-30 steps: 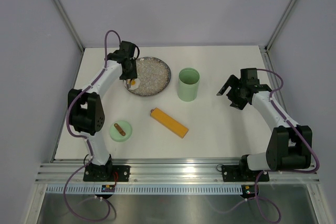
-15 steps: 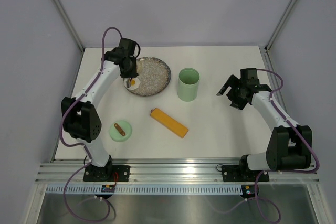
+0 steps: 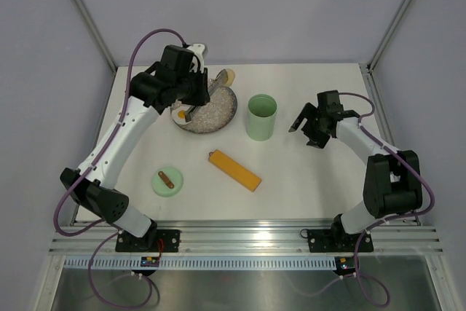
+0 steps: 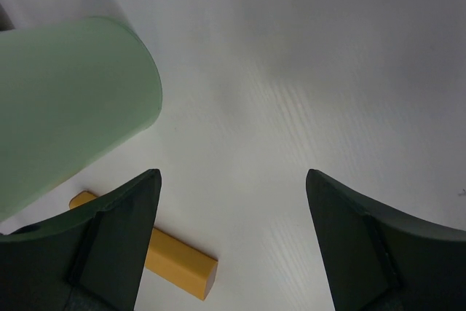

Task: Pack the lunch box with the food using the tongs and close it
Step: Place the fake food in the packing box.

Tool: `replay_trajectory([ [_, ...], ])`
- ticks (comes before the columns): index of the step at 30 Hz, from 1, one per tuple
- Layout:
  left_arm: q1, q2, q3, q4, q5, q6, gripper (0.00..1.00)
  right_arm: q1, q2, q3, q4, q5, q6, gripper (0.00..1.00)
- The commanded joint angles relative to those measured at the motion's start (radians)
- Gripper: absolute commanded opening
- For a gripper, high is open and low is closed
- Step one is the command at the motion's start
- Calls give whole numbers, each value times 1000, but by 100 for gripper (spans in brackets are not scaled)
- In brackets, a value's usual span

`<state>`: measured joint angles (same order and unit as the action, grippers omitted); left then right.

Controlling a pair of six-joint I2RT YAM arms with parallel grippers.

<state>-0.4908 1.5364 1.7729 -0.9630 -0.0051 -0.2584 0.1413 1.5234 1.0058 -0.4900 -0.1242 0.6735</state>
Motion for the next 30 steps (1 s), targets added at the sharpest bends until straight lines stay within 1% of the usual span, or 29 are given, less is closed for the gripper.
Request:
replay_trajectory([
  [1, -29, 4, 71, -19, 86, 5, 1, 40, 66, 95, 73, 1, 35, 88],
  [2, -43, 7, 89, -22, 93, 5, 1, 47, 107, 114, 73, 0, 37, 88],
  [8, -81, 24, 106, -26, 139, -7, 1, 115, 230, 243, 85, -23, 57, 88],
  [12, -104, 31, 103, -31, 162, -13, 1, 133, 259, 284, 90, -51, 70, 88],
  [17, -130, 47, 99, -36, 157, -13, 1, 132, 232, 290, 51, 26, 46, 90],
  [23, -141, 60, 95, -34, 140, -12, 1, 124, 153, 246, 25, 116, 34, 91],
  [25, -147, 73, 92, -31, 145, -13, 2, 118, 133, 229, 19, 118, 34, 91],
  [26, -147, 77, 86, -28, 146, -15, 3, 116, 118, 218, 16, 133, 31, 92],
  [29, -153, 90, 71, -11, 148, -19, 10, 116, 90, 199, 8, 153, 29, 92],
  [30, -152, 93, 71, -8, 146, -19, 14, 115, 86, 194, 7, 155, 29, 92],
])
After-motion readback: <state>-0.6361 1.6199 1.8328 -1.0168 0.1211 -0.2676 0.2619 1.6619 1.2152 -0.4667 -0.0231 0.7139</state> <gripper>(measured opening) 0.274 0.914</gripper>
